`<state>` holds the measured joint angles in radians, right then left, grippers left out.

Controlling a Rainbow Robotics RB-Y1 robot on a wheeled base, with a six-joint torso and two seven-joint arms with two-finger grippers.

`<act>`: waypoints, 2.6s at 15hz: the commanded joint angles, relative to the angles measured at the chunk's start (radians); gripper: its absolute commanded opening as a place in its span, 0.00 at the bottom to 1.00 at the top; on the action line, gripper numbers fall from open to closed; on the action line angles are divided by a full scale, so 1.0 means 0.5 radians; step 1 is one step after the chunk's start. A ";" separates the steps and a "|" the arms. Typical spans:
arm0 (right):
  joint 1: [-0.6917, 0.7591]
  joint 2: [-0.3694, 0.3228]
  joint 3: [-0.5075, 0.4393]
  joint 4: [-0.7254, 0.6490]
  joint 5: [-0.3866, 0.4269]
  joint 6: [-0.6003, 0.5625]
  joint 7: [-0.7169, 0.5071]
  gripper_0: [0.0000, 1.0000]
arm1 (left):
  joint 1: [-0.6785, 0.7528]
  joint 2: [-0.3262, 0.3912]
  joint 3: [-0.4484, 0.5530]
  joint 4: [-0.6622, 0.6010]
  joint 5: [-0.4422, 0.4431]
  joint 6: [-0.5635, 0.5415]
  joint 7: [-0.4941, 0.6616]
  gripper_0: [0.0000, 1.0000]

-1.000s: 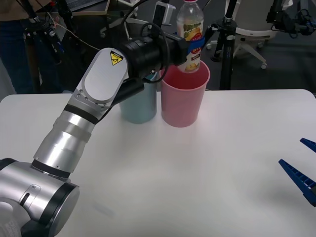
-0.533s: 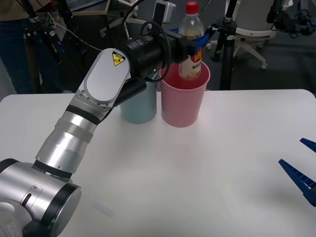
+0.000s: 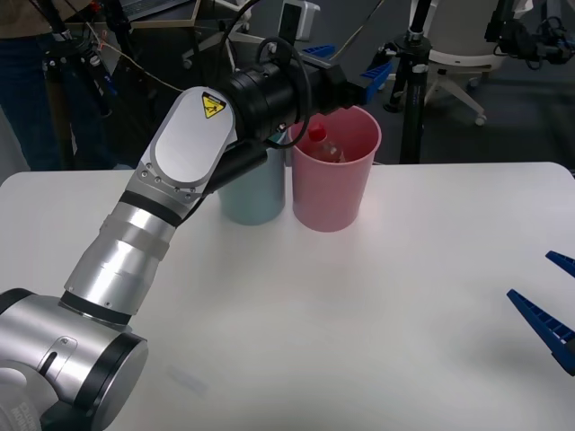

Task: Grasp the object on the table and drop it into the matching bin: aluminum can to the light blue bin, PET bottle to the pink bin.

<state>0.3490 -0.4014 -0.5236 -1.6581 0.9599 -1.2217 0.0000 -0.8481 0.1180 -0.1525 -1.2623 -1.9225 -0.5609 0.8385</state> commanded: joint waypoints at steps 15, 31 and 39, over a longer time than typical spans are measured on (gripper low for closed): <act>0.000 0.000 0.000 0.000 0.000 0.000 0.000 1.00 | 0.064 0.325 0.004 -0.059 0.630 -0.274 -0.419 1.00; 0.000 0.000 0.000 0.000 0.000 0.000 0.000 1.00 | 0.730 1.341 0.001 -0.485 2.035 -0.661 -1.109 1.00; 0.000 0.000 0.000 0.000 0.000 0.000 0.000 1.00 | 1.291 1.546 0.277 -0.485 2.335 -0.789 -1.499 1.00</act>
<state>0.3491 -0.4014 -0.5236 -1.6581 0.9599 -1.2217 0.0000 -0.2268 0.8913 -0.0321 -1.5050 -0.7527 -0.9473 0.0901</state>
